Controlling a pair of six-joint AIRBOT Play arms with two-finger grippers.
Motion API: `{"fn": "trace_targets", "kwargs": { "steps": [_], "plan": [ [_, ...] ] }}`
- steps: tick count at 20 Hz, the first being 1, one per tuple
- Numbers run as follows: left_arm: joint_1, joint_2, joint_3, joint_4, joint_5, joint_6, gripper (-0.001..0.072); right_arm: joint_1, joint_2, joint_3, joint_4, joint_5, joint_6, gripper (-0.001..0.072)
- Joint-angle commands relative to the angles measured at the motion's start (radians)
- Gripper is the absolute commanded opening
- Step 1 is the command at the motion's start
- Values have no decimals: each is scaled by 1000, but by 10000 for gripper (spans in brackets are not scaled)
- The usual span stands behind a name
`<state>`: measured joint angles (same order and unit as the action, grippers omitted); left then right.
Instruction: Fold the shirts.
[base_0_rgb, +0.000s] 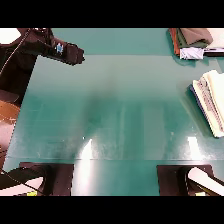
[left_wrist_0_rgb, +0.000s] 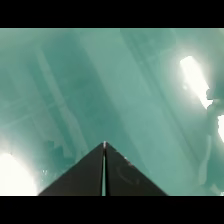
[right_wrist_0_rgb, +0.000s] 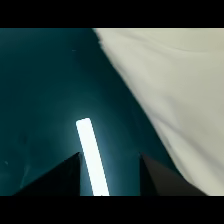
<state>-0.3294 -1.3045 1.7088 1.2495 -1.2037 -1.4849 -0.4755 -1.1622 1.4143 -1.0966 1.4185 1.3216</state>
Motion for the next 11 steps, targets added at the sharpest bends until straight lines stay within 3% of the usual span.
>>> {"fn": "trace_targets", "kwargs": {
  "steps": [1,4,11],
  "plan": [
    [0,0,0,-1,11,0,23,287,0,14,30,-83,5,199],
    [0,0,0,-1,11,0,24,475,0,14,27,-173,5,19],
    [0,0,0,-1,11,0,24,618,0,14,24,-227,4,21]
  ]
}}
